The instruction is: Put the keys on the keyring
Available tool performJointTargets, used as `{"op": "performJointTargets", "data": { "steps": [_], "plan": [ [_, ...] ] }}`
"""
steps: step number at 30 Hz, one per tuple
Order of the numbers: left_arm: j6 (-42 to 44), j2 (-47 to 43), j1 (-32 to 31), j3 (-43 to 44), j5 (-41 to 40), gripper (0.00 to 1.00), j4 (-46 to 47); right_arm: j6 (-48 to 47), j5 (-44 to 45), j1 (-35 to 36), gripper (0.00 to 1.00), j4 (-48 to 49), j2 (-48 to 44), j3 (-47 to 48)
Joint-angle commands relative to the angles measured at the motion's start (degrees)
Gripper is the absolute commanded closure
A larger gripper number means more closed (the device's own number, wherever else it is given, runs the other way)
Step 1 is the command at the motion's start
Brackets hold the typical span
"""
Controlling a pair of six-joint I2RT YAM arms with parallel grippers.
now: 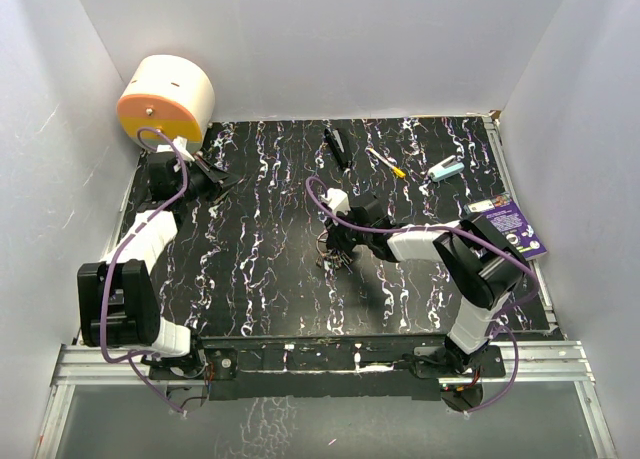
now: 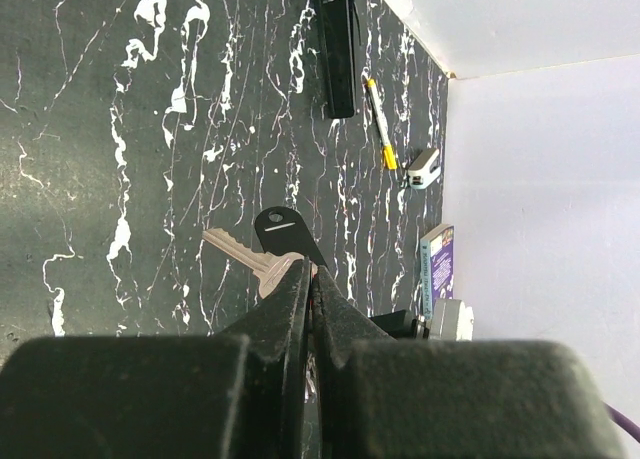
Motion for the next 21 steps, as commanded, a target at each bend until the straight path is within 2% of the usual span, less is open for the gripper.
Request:
{"op": "performJointTargets", "data": {
  "steps": [1, 10, 21],
  "plan": [
    [0.7, -0.3, 0.5, 0.4, 0.9, 1.00, 1.1, -1.0, -1.3, -0.4, 0.82, 3.9, 0.5, 1.0],
    [0.7, -0.6, 0.5, 0.4, 0.8, 1.00, 1.1, -1.2, -0.6, -0.5, 0.84, 3.1, 0.7, 0.4],
    [0.7, -0.6, 0.8, 0.0, 0.6, 1.00, 1.3, 0.0, -0.5, -0.4, 0.80, 5.4, 1.9, -2.1]
  ]
}}
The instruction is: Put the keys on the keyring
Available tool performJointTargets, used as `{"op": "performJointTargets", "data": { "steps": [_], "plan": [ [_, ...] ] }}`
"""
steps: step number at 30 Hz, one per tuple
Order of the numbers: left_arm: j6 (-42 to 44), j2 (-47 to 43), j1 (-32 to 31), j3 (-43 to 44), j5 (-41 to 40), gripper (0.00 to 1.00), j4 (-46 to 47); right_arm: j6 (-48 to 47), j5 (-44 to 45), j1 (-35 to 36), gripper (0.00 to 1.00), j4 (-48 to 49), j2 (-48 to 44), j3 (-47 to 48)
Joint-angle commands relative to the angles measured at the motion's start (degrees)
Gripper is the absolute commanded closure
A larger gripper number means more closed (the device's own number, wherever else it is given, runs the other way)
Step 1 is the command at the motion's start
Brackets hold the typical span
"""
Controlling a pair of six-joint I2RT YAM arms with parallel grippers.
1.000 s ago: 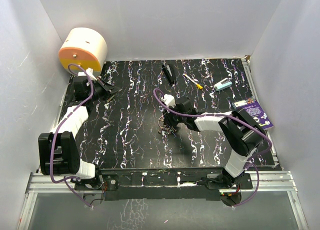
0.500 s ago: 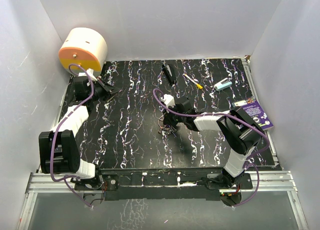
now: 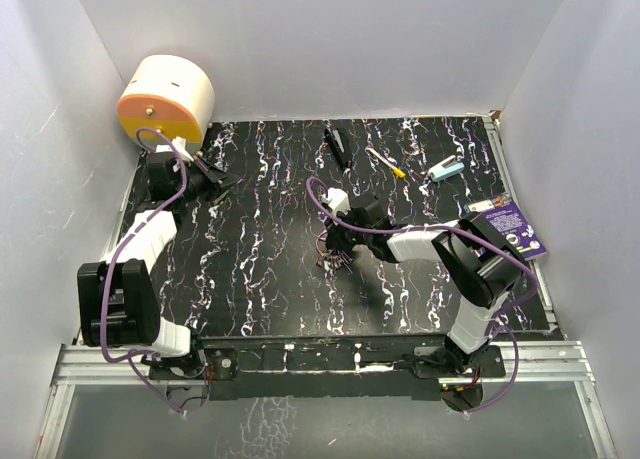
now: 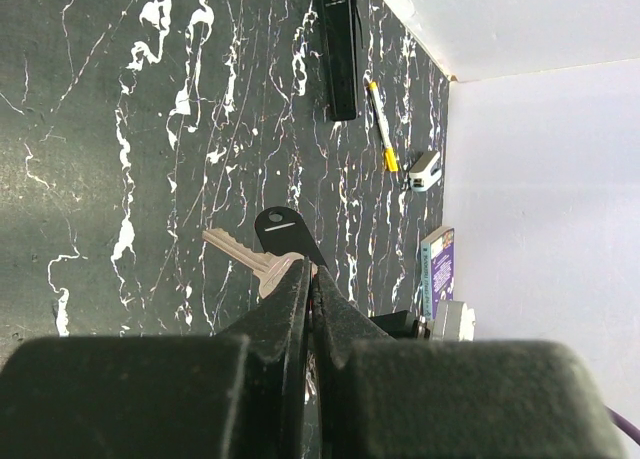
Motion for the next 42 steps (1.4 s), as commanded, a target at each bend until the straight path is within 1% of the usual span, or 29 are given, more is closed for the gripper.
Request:
{"op": "performJointTargets", "data": {
  "steps": [1, 5, 9, 13, 17, 21, 29, 42],
  "plan": [
    [0.7, -1.0, 0.5, 0.0, 0.6, 1.00, 1.4, 0.1, -0.5, -0.3, 0.81, 3.4, 1.3, -1.8],
    [0.7, -1.1, 0.5, 0.2, 0.9, 1.00, 1.5, 0.9, -0.6, -0.3, 0.85, 3.7, 1.5, -2.1],
    [1.5, -1.3, 0.5, 1.8, 2.3, 1.00, 1.2, 3.6, 1.0, -0.3, 0.88, 3.4, -0.9, -2.7],
    [2.4, -2.0, 0.4, 3.0, 3.2, 1.00, 0.6, 6.0, 1.7, -0.3, 0.91, 2.0, -6.9, -2.8],
    [1.6, -2.3, 0.3, 3.2, 4.3, 1.00, 1.1, 8.8, -0.5, -0.2, 0.92, 0.4, -12.5, -2.1],
    [0.9, -2.5, -0.1, 3.0, 4.8, 1.00, 1.4, 10.5, -4.0, -0.3, 0.92, -1.9, -14.1, -0.5],
    [0.0, -2.7, -2.6, 3.2, 6.6, 1.00, 1.4, 13.0, -10.5, -0.2, 0.92, -1.7, -16.3, 1.7],
    [0.9, -2.2, -9.3, 4.6, 7.9, 1.00, -0.4, 16.6, -14.1, 1.1, 0.92, -1.0, -18.0, 6.2]
  ]
}}
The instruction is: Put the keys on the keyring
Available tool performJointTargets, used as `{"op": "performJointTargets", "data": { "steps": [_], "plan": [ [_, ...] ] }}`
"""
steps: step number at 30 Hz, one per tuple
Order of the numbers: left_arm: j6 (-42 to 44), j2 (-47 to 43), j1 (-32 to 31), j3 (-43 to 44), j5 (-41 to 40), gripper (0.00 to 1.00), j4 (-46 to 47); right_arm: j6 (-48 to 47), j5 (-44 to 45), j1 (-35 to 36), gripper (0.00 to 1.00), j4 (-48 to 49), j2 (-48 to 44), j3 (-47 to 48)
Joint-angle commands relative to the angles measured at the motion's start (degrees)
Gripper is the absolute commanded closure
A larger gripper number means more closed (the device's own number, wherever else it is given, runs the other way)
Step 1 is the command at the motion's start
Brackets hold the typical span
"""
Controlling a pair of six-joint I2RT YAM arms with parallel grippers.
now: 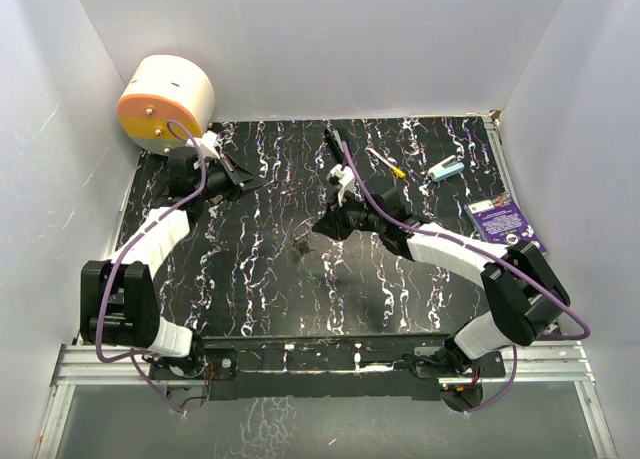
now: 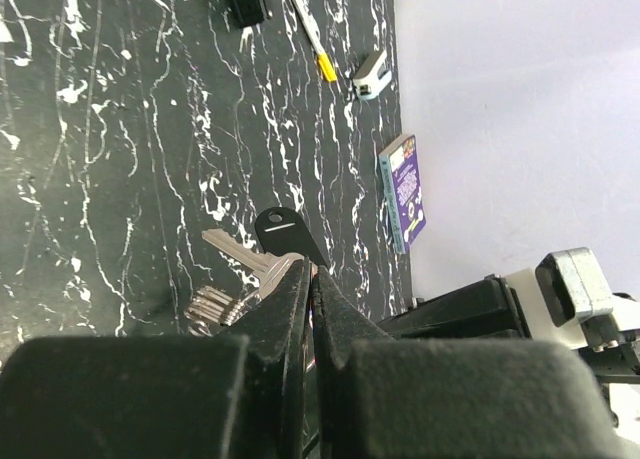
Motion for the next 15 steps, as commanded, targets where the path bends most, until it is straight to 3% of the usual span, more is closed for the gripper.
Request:
{"op": "performJointTargets", "data": {
  "steps": [1, 15],
  "plan": [
    [0.8, -2.0, -1.9, 2.9, 2.1, 1.00, -0.2, 1.9, -2.3, 0.6, 0.92, 5.0, -1.6, 3.7],
    [-0.1, -1.9, -5.7, 4.2, 4.0, 1.00, -0.6, 4.4, 3.2, 3.1, 0.92, -5.8, 4.8, 17.2]
  ]
}}
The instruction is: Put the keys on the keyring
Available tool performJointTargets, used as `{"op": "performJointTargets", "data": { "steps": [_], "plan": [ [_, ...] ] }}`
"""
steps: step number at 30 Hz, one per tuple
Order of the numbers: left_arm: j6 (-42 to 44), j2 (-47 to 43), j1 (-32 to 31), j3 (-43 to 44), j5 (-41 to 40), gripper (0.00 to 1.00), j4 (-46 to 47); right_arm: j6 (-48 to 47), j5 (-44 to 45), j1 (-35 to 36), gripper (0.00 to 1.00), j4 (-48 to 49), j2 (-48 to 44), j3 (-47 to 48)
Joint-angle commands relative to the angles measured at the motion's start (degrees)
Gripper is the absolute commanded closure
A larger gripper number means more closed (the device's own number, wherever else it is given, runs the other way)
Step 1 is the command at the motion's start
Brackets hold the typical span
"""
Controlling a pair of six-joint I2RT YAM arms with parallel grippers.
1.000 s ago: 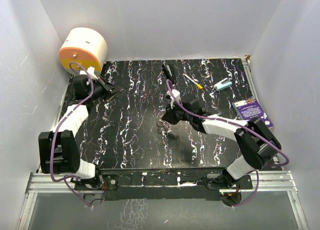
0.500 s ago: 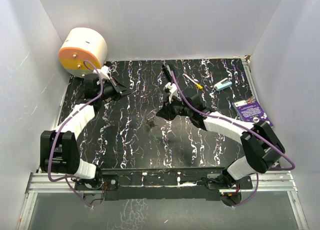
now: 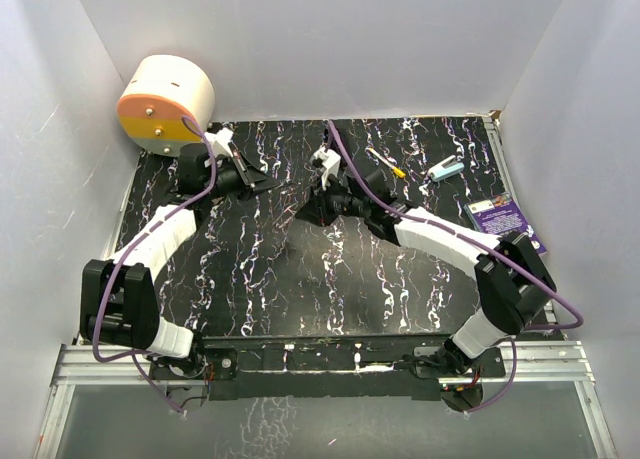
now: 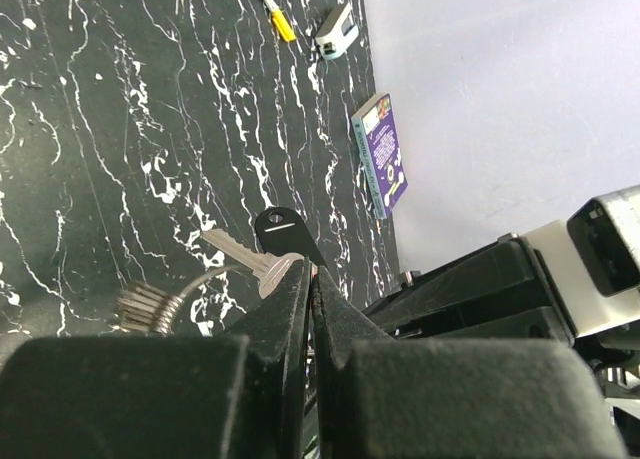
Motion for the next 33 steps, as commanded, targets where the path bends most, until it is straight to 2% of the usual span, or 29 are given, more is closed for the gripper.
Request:
{"op": "performJointTargets", "data": {
  "steps": [1, 16, 33],
  "plan": [
    [0.0, -1.8, -0.8, 2.2, 2.1, 1.00, -0.1, 1.4, 3.3, 0.5, 0.92, -1.5, 1.2, 7.3],
    [0.3, -1.7, -2.0, 1.6, 1.4, 1.00, -0.7, 3.1, 8.8, 0.8, 0.92, -7.5, 5.7, 17.0],
    [1.1, -1.6, -2.4, 0.7, 0.0, 1.00, -0.8, 3.2, 8.7, 2.4, 0.92, -9.7, 7.2, 22.0]
  ]
}}
